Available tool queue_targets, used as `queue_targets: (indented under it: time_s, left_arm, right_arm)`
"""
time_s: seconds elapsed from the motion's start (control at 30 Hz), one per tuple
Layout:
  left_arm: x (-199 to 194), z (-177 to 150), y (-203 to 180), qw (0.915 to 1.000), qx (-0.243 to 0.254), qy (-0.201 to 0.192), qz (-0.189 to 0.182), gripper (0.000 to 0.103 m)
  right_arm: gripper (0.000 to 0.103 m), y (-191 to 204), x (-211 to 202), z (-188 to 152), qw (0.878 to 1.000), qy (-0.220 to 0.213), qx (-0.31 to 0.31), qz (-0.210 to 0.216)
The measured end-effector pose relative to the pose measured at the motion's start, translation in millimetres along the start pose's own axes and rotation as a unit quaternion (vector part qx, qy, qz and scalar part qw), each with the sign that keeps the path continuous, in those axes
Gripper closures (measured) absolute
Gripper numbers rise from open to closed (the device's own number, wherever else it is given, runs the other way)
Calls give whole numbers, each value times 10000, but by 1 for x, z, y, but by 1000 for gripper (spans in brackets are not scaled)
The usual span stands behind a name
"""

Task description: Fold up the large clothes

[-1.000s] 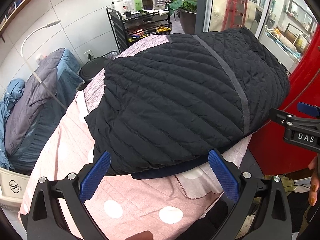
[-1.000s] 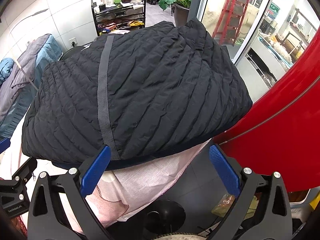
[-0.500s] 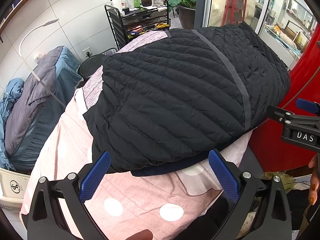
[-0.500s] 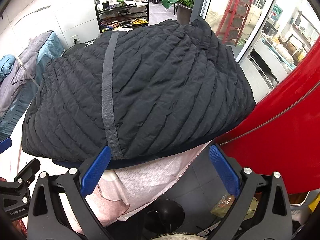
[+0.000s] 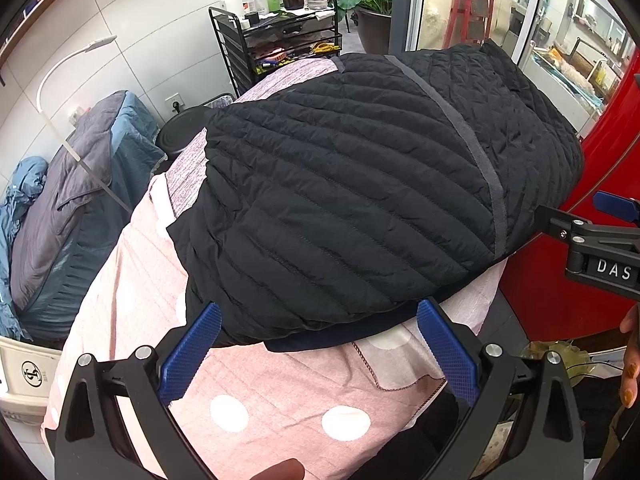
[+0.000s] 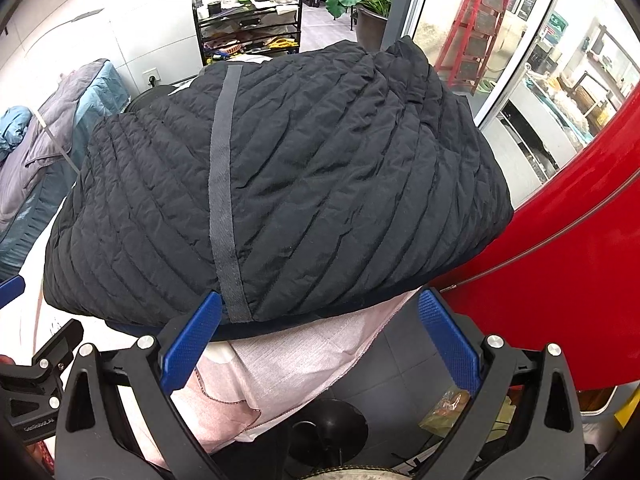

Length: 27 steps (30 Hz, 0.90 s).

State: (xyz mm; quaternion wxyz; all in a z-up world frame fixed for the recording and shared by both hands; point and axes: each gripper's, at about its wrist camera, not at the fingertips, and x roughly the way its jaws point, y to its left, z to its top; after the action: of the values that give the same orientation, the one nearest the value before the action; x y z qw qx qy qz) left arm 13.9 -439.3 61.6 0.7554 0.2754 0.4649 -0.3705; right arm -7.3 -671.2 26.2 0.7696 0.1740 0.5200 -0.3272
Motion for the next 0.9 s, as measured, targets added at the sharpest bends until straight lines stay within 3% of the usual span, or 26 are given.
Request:
queue_targets:
  time_s: [0.9]
  left_arm:
    - [1,0,5,9999,-18,-17,140,6]
  right_arm:
    - [6,4,0,5,10000,5,-36,-4]
